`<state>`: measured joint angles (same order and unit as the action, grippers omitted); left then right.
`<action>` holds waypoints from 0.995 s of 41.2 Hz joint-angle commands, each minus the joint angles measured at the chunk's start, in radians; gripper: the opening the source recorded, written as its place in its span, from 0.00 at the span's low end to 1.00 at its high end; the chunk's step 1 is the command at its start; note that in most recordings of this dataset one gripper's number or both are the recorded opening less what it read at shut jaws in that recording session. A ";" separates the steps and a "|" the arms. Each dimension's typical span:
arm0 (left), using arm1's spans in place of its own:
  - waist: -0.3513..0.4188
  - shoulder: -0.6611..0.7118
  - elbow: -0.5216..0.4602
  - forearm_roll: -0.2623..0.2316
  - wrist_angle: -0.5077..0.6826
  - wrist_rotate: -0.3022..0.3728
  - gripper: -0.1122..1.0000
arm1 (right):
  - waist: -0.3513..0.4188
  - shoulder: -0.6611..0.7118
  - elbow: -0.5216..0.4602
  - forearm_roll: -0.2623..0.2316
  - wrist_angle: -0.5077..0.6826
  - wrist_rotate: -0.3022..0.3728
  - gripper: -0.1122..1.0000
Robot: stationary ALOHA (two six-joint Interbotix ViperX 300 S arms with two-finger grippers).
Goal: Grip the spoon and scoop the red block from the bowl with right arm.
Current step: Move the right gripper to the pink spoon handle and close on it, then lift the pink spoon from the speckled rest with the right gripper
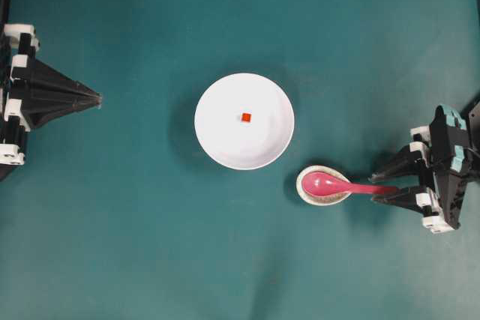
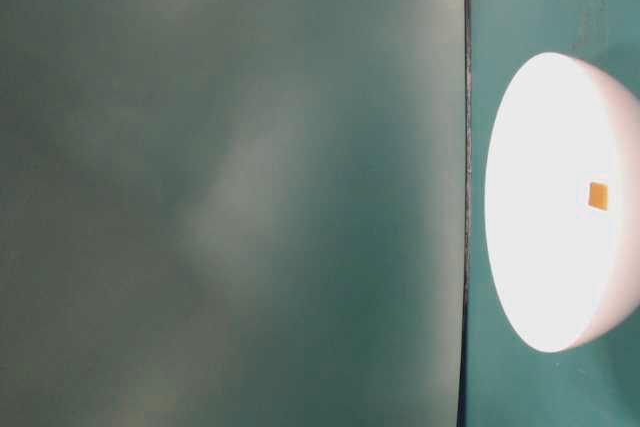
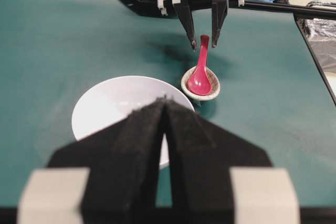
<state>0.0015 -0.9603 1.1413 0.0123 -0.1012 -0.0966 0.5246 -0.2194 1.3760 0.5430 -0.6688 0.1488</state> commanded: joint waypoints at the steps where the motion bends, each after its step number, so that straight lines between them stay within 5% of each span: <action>1: 0.000 0.008 -0.028 0.002 0.006 -0.002 0.10 | 0.009 0.008 -0.008 0.000 -0.012 -0.003 0.56; 21: 0.000 0.008 -0.028 0.002 0.035 -0.003 0.10 | 0.011 0.020 0.031 0.002 -0.069 -0.025 0.55; 41: 0.002 0.008 -0.028 0.002 0.040 -0.003 0.10 | 0.009 0.021 0.031 0.002 -0.091 -0.074 0.45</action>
<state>0.0000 -0.9603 1.1397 0.0123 -0.0568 -0.0982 0.5308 -0.1948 1.4174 0.5430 -0.7486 0.0767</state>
